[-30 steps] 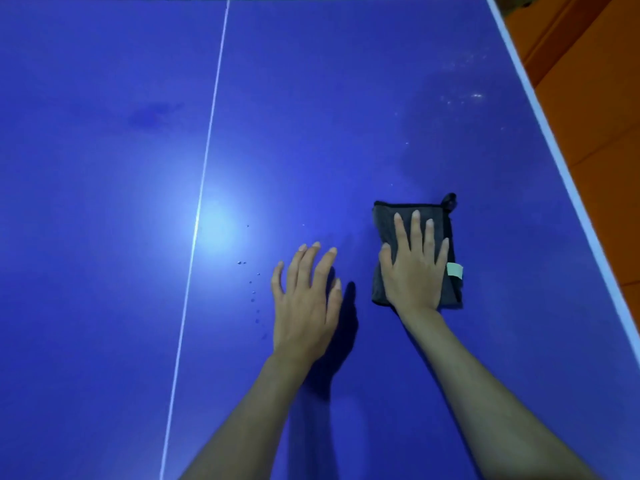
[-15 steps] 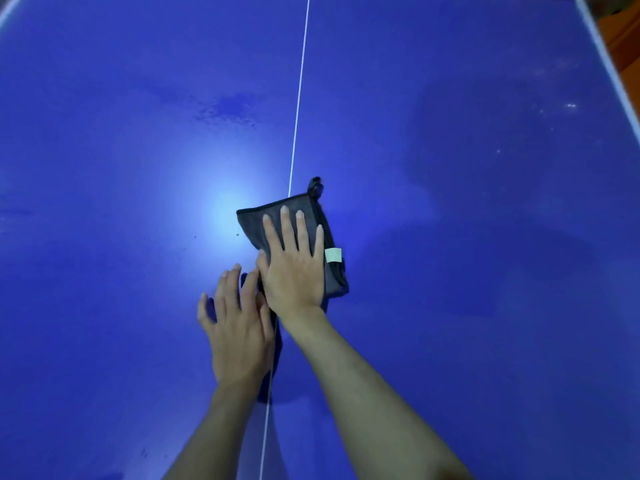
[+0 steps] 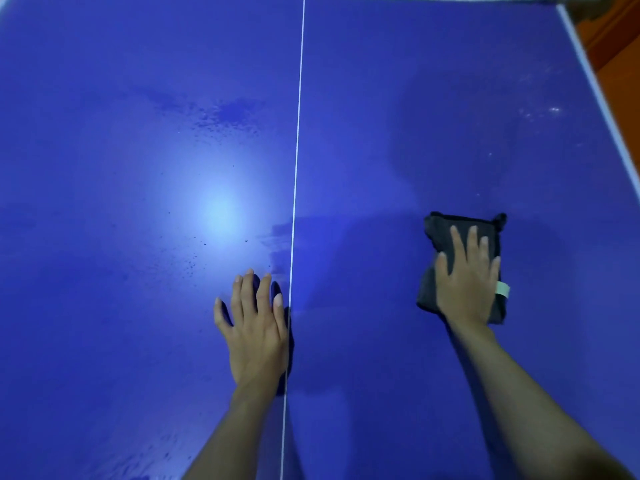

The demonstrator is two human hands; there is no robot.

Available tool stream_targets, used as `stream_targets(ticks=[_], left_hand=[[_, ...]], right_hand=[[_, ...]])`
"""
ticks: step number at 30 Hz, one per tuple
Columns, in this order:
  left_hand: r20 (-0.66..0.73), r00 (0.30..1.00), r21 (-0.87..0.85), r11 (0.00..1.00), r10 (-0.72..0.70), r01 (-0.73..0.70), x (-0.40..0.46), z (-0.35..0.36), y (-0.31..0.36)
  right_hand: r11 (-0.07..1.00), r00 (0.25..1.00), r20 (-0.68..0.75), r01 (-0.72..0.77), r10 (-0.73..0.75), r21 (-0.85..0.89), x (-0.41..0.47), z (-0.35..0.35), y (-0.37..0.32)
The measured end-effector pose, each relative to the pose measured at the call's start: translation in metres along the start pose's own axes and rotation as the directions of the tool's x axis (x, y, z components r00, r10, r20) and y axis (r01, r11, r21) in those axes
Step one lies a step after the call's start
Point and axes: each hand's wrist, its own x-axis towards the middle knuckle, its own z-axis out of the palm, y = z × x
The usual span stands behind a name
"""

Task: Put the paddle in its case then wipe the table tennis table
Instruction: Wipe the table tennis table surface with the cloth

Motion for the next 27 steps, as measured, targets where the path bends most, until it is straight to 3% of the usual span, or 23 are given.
stream_targets(ticks=[5,10,13,16,20,23,27], left_hand=[[0.017,1.000,0.007,1.000,0.014,-0.014,0.000,0.003,-0.001],[0.020,1.000,-0.096,0.995,-0.016,0.018,0.003,0.002,-0.002],[0.024,0.999,-0.214,0.976,-0.037,0.041,0.005,0.000,-0.005],[0.010,0.999,-0.259,0.965,-0.045,0.046,0.004,-0.003,-0.006],[-0.028,0.999,-0.244,0.970,-0.019,0.011,0.001,-0.005,-0.002],[-0.036,0.999,-0.239,0.971,0.008,-0.016,0.000,-0.005,-0.001],[-0.026,0.988,-0.261,0.953,0.153,-0.154,-0.012,-0.011,0.006]], right_hand=[[0.997,0.997,-0.031,-0.076,0.076,-0.006,-0.022,0.009,-0.047],[0.979,0.979,-0.021,0.202,-0.202,-0.016,-0.099,0.031,-0.137],[0.901,0.901,0.027,0.433,-0.433,-0.013,-0.151,0.038,-0.177],[0.858,0.858,0.030,0.514,-0.513,-0.010,-0.163,0.040,-0.181],[0.870,0.870,0.026,0.492,-0.492,0.004,-0.147,0.033,-0.143],[0.934,0.934,-0.023,0.356,-0.355,0.021,-0.130,0.024,-0.081],[0.985,0.984,-0.048,0.173,-0.174,-0.016,-0.110,0.006,0.008]])
